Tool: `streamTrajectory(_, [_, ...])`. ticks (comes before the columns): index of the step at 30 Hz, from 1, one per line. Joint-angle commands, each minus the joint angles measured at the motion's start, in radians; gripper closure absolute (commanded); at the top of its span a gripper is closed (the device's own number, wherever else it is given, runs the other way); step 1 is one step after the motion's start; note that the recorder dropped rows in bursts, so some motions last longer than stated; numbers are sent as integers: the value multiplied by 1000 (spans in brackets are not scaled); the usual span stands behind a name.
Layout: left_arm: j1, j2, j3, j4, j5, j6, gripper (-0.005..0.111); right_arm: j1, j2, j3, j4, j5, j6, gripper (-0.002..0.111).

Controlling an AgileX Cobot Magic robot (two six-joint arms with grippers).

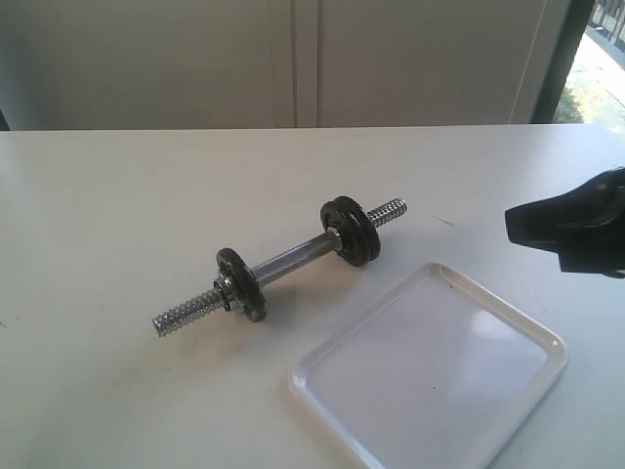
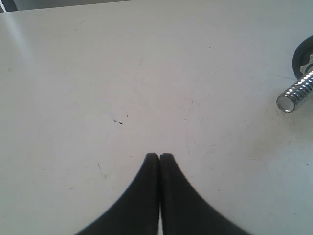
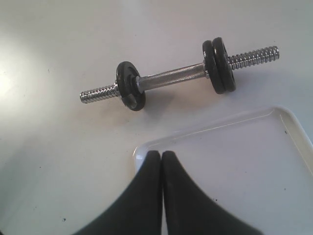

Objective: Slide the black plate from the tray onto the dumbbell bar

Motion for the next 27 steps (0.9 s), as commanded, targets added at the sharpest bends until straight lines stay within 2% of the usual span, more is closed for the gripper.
streamTrajectory(1, [-1, -5, 3, 1, -2, 7, 107, 2, -7, 3, -3, -7, -4, 108])
streamTrajectory(17, [14, -5, 3, 5, 0, 7, 107, 2, -7, 3, -3, -7, -4, 108])
streamTrajectory(27, [39, -5, 3, 144, 0, 7, 107, 2, -7, 3, -3, -7, -4, 108])
